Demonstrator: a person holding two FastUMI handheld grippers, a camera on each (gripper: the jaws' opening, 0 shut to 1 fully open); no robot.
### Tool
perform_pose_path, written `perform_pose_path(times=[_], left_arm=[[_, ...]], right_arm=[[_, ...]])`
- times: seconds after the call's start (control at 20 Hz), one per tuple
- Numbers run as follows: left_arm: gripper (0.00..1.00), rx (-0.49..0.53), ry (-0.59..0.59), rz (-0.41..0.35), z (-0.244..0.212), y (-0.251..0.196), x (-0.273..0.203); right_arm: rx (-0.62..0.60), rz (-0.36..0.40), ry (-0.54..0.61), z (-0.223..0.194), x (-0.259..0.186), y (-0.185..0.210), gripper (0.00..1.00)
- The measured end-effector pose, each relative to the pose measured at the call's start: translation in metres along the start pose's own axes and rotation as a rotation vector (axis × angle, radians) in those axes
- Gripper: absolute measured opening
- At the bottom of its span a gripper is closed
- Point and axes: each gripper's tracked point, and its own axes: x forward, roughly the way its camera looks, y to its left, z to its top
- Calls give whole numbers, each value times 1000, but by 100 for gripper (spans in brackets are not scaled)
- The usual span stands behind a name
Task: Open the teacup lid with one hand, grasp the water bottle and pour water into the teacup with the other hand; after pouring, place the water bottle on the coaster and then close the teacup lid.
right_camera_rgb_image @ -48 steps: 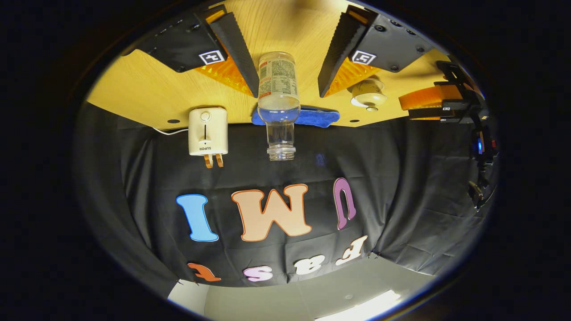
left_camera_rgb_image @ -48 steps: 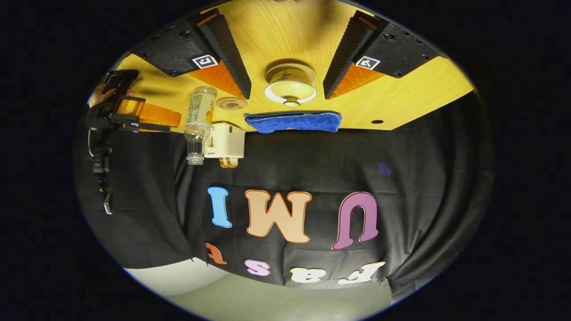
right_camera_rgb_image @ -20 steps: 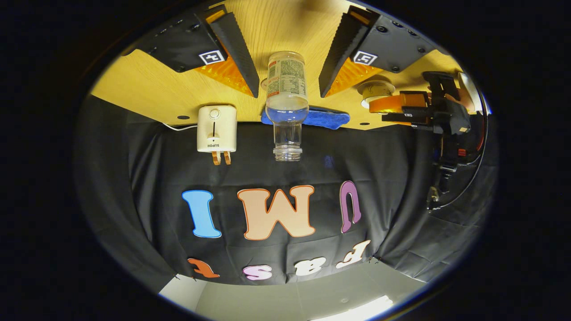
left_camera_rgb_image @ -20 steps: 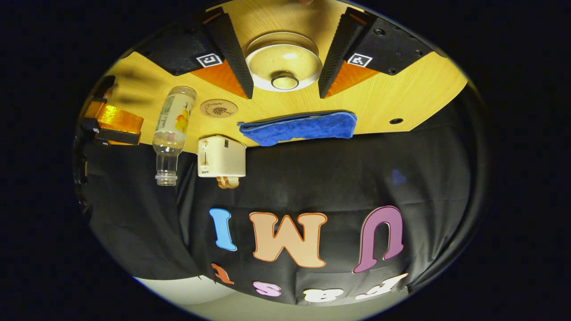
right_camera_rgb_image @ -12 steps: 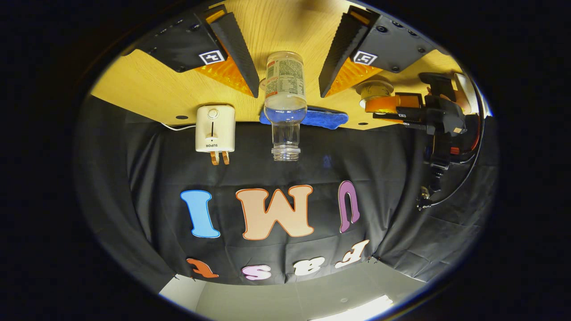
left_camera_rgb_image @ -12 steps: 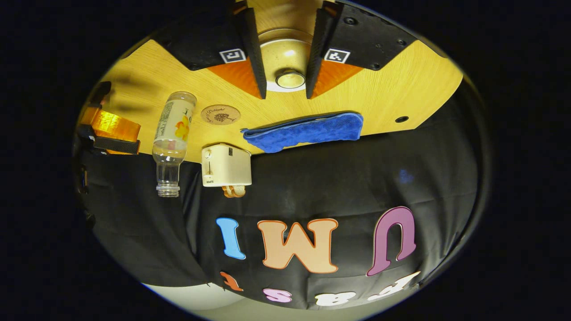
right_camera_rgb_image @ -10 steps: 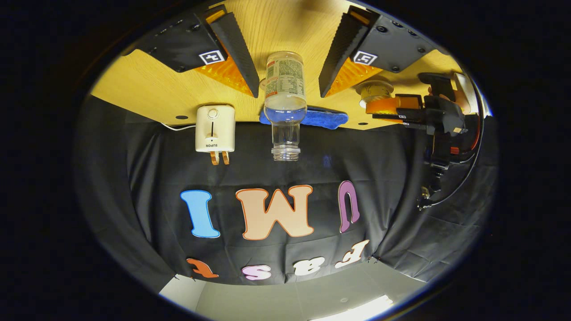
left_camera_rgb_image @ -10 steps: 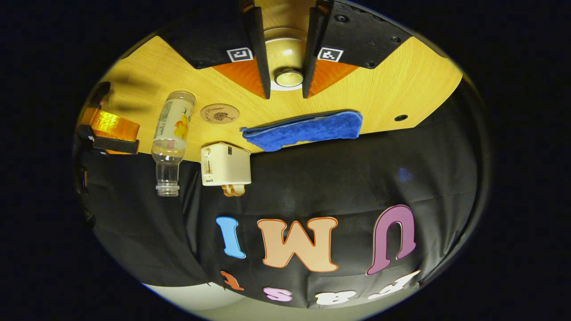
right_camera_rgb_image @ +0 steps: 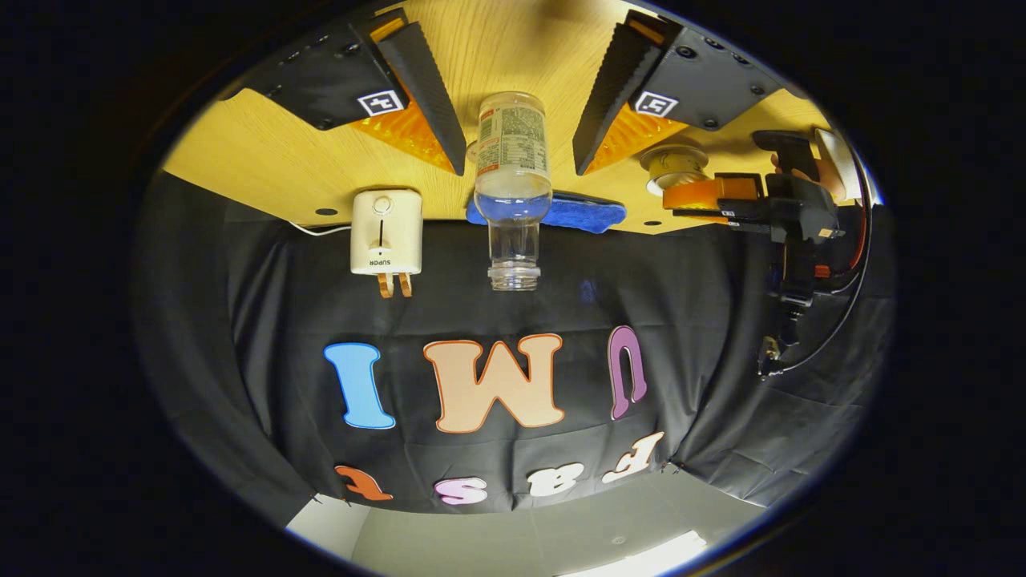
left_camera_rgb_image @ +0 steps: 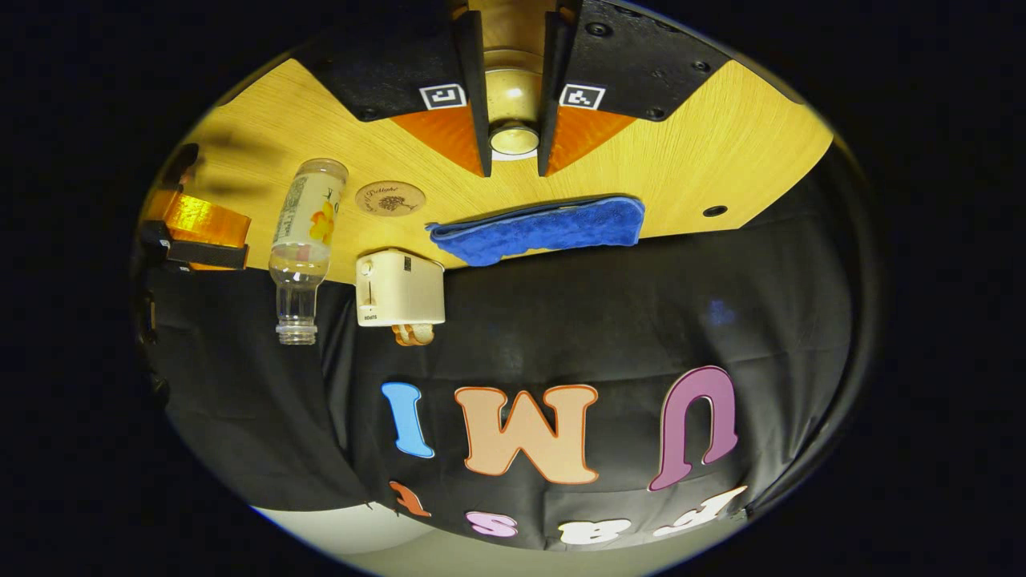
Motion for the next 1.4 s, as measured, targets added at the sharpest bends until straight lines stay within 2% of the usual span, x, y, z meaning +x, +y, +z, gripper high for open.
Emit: perform_pose_path(times=[0.4,0.45,0.5,0.7,0.9,0.95,1.05,1.2,1.4], left_arm=[[28,-68,-114,56,15,15,-14],[28,-65,-125,57,17,15,-15],[28,-65,-117,60,12,15,-17],[27,-66,-120,74,14,21,-25],[27,-67,-119,119,11,33,-39],[27,-67,-118,126,10,36,-44],[27,-68,-120,135,9,40,-52],[27,-69,-122,166,8,51,-62],[27,-75,-117,247,5,73,-75]], right_arm=[[2,-3,23,-4,23,-2,83],[2,-9,30,-6,27,-4,88],[2,-11,35,-6,30,-4,84],[1,-9,66,-11,42,-3,83],[0,-5,112,-18,55,-3,83],[-2,-7,126,-21,58,-3,88],[-5,-10,152,-24,66,-3,83],[-7,-12,186,-31,76,-3,84],[-18,-9,220,-37,87,-1,84]])
